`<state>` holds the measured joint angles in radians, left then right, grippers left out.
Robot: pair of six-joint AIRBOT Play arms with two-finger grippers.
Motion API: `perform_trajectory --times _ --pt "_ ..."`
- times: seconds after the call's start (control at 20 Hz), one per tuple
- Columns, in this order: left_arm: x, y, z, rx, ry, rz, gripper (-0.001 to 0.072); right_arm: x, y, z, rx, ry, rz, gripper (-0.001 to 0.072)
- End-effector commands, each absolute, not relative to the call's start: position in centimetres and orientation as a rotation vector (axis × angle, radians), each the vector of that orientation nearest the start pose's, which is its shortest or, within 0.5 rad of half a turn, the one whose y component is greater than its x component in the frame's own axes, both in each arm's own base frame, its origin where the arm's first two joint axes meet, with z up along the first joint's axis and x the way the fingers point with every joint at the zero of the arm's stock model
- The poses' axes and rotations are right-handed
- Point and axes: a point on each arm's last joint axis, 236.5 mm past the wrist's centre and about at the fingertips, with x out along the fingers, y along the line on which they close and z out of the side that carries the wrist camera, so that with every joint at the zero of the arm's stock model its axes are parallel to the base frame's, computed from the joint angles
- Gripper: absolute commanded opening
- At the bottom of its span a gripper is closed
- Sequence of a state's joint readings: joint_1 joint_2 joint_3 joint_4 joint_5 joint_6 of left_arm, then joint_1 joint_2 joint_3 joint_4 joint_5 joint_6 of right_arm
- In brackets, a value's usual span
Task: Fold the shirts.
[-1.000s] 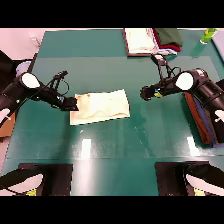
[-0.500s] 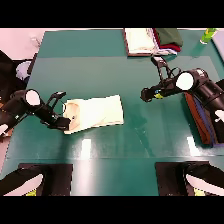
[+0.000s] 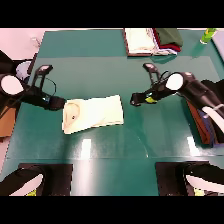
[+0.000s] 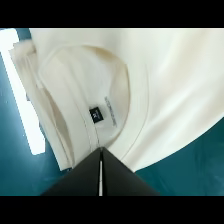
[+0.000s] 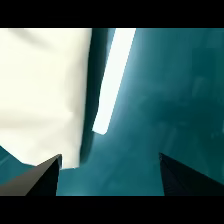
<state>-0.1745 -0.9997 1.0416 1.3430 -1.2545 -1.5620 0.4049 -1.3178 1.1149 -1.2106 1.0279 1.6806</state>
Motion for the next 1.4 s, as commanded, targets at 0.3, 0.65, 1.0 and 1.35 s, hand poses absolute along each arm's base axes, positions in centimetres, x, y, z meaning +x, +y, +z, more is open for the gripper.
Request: perform_trajectory --times 0.3,0.65,1.0,1.35 --pt "30.7 -10.7 7.5 -0.044 1.210 -0.338 0.0028 34.7 30.6 -7.7 0.273 1.525 0.416 0.0693" --pt "30.2 -10.9 7.4 -0.038 1.229 -0.357 0.0028 36.3 33.1 -7.6 0.157 1.463 0.461 0.0073" --pt "30.2 -17.4 8.7 0.021 1.117 -0.508 0.0026 43.8 24.2 1.2 0.010 1.301 0.332 0.0017" --pt "29.2 -21.5 9.7 0.005 1.067 -0.608 0.0027 49.9 0.6 15.6 0.169 1.006 -0.018 0.0017"
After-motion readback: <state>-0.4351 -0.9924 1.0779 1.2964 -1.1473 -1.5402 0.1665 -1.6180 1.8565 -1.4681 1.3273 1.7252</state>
